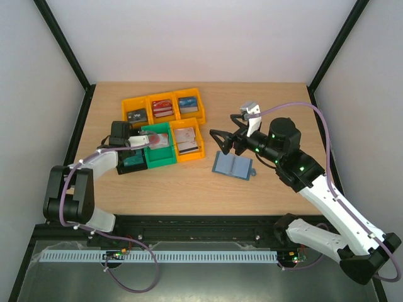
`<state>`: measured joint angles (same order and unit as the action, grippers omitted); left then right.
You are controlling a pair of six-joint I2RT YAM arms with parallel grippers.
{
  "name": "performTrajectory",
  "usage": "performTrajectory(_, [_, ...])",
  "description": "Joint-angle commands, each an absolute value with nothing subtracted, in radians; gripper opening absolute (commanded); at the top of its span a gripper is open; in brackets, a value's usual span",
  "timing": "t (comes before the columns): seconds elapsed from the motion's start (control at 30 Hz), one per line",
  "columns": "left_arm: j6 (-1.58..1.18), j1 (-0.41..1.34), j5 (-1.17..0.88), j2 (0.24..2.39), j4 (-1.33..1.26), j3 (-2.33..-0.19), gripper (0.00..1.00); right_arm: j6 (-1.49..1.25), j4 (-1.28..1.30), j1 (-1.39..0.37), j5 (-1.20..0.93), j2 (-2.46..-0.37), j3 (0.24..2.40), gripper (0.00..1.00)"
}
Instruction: Take the credit cards out of the card holder
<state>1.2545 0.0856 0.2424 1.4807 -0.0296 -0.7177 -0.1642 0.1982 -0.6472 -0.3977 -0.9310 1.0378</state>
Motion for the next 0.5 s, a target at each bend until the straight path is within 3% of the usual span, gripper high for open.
performTrajectory(0.0, [1.251, 0.087, 0.223, 1.449, 0.011, -0.720, 0.74, -0.155, 0.217, -0.643, -0.403, -0.908, 1.032, 0.99])
performTrajectory(0.17, [1.232, 0.082, 0.145, 1.391, 0.143, -0.781, 0.98, -0.170, 0.231, -0.641, -0.385, -0.912, 1.037, 0.99])
performTrajectory(0.47, [0.989, 0.074, -0.068, 1.356, 0.481, -1.072, 0.99, -0.352, 0.436, -0.553, 0.035, -1.015, 1.034, 0.99])
